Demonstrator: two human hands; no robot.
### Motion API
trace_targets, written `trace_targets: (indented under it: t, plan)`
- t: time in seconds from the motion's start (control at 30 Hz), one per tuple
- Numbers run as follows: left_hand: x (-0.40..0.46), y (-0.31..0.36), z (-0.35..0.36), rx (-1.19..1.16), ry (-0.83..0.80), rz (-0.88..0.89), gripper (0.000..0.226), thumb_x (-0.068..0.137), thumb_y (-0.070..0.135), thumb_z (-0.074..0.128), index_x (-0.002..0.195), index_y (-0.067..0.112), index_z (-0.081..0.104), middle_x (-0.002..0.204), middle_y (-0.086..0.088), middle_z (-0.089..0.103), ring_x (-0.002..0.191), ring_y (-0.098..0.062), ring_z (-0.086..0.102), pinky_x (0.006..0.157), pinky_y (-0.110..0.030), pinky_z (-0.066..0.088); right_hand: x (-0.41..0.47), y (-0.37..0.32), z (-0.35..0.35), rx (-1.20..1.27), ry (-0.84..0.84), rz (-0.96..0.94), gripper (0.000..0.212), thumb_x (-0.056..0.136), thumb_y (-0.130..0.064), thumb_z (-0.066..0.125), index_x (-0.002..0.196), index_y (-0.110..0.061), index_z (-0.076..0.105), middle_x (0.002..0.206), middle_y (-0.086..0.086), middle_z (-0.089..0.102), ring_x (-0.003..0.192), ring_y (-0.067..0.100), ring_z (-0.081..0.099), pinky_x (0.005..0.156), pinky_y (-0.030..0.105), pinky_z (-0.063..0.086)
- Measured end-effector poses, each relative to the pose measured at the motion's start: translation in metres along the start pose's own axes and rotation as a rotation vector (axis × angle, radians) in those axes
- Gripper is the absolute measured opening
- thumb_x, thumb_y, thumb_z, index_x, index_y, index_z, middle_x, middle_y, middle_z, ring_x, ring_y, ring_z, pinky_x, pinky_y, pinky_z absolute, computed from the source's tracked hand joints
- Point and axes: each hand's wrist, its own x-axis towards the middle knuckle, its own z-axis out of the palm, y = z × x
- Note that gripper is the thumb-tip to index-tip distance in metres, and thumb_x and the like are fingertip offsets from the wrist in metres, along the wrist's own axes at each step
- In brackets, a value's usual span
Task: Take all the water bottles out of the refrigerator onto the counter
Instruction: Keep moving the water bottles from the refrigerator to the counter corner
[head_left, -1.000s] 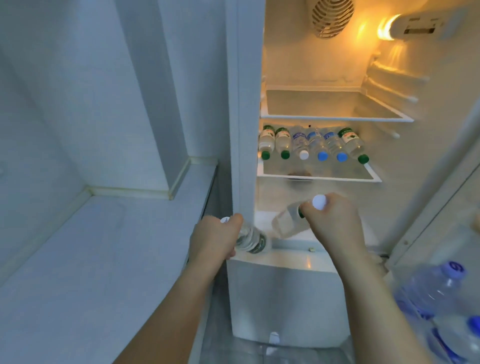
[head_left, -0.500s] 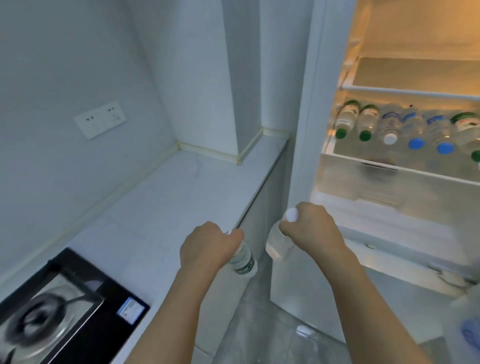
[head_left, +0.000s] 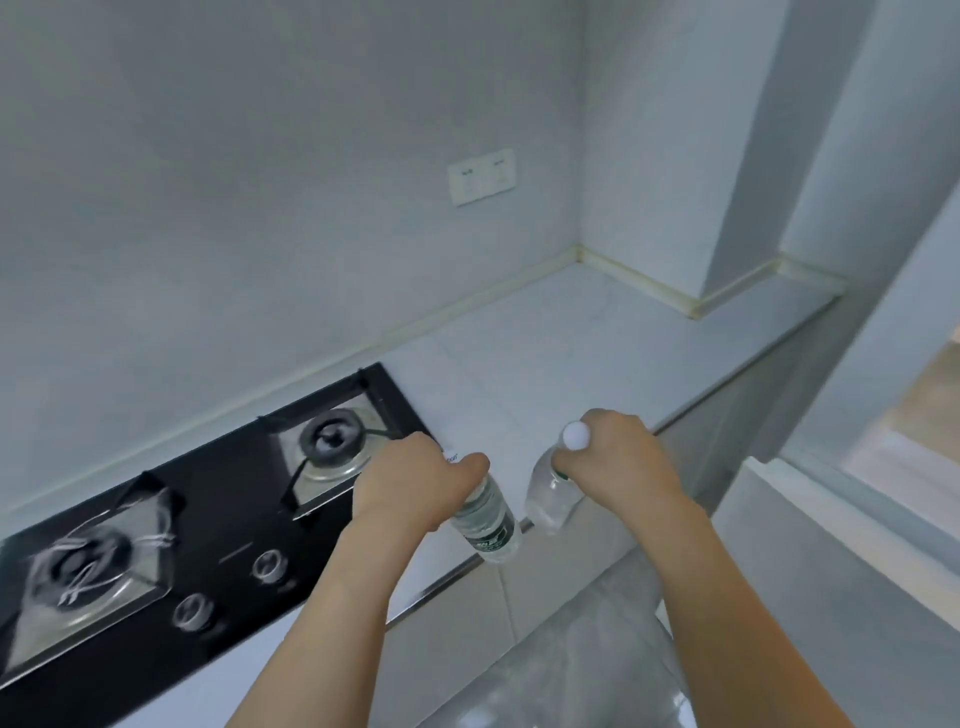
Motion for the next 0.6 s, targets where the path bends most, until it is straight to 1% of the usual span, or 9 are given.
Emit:
trace_targets:
  t: [0.03, 0.1, 0.2, 0.3, 0.4, 0.5, 0.6]
  plan:
    - [-0.005, -0.016, -0.01, 0.005, 0.018, -0.011, 0.037, 0.073, 0.045, 0.048, 0.058, 0.011, 0.047, 0.046, -0.002, 0.06, 0.039, -0.018, 0.05, 0.054, -0.026, 0.046, -0.005, -0.014, 0.008, -0.012, -0.013, -0.023, 0.019, 0.074, -0.025, 0.063, 0.074, -0.012, 0.049, 0.075, 0.002, 0.054, 0.067, 0.023, 0.051, 0.047, 0.025, 0.028]
    - [-0.016, -0.04, -0.025, 0.02, 0.05, -0.03, 0.04, 0.074, 0.046, 0.049, 0.055, 0.01, 0.047, 0.048, -0.002, 0.059, 0.043, -0.018, 0.05, 0.058, -0.028, 0.05, -0.015, -0.034, 0.022, -0.034, -0.031, -0.066, 0.019, 0.075, -0.025, 0.062, 0.075, -0.012, 0.048, 0.077, 0.003, 0.054, 0.068, 0.022, 0.051, 0.048, 0.025, 0.029]
    - [-0.039, -0.086, -0.048, 0.013, 0.108, -0.082, 0.043, 0.072, 0.05, 0.047, 0.056, 0.01, 0.05, 0.053, -0.002, 0.06, 0.048, -0.019, 0.052, 0.06, -0.032, 0.053, -0.033, -0.069, 0.051, -0.033, -0.056, -0.13, 0.019, 0.073, -0.026, 0.064, 0.076, -0.013, 0.051, 0.081, 0.004, 0.057, 0.075, 0.026, 0.056, 0.05, 0.026, 0.033]
    - [-0.067, -0.139, -0.07, -0.014, 0.15, -0.161, 0.041, 0.071, 0.049, 0.049, 0.055, 0.011, 0.048, 0.052, -0.003, 0.059, 0.048, -0.018, 0.05, 0.054, -0.029, 0.048, -0.059, -0.109, 0.081, -0.049, -0.096, -0.198, 0.017, 0.073, -0.027, 0.063, 0.075, -0.015, 0.051, 0.079, 0.002, 0.056, 0.074, 0.026, 0.056, 0.05, 0.026, 0.034]
    - [-0.097, -0.196, -0.094, -0.019, 0.186, -0.233, 0.042, 0.071, 0.05, 0.049, 0.058, 0.01, 0.049, 0.055, -0.003, 0.061, 0.051, -0.018, 0.052, 0.053, -0.028, 0.044, -0.092, -0.15, 0.113, -0.033, -0.13, -0.256, 0.014, 0.075, -0.026, 0.061, 0.079, -0.015, 0.054, 0.079, 0.001, 0.057, 0.073, 0.024, 0.057, 0.052, 0.026, 0.036]
    - [-0.126, -0.241, -0.115, -0.011, 0.232, -0.278, 0.042, 0.073, 0.051, 0.05, 0.062, 0.01, 0.052, 0.056, -0.005, 0.062, 0.055, -0.02, 0.057, 0.053, -0.027, 0.044, -0.12, -0.184, 0.143, -0.035, -0.15, -0.33, 0.013, 0.077, -0.026, 0.06, 0.077, -0.017, 0.051, 0.079, 0.001, 0.057, 0.074, 0.025, 0.057, 0.053, 0.027, 0.036]
    - [-0.159, -0.286, -0.131, -0.007, 0.279, -0.335, 0.041, 0.076, 0.05, 0.052, 0.066, 0.01, 0.052, 0.057, -0.003, 0.061, 0.058, -0.019, 0.058, 0.054, -0.027, 0.043, -0.15, -0.22, 0.176, -0.03, -0.182, -0.395, 0.015, 0.076, -0.027, 0.061, 0.075, -0.018, 0.049, 0.08, 0.002, 0.057, 0.071, 0.022, 0.056, 0.053, 0.028, 0.039]
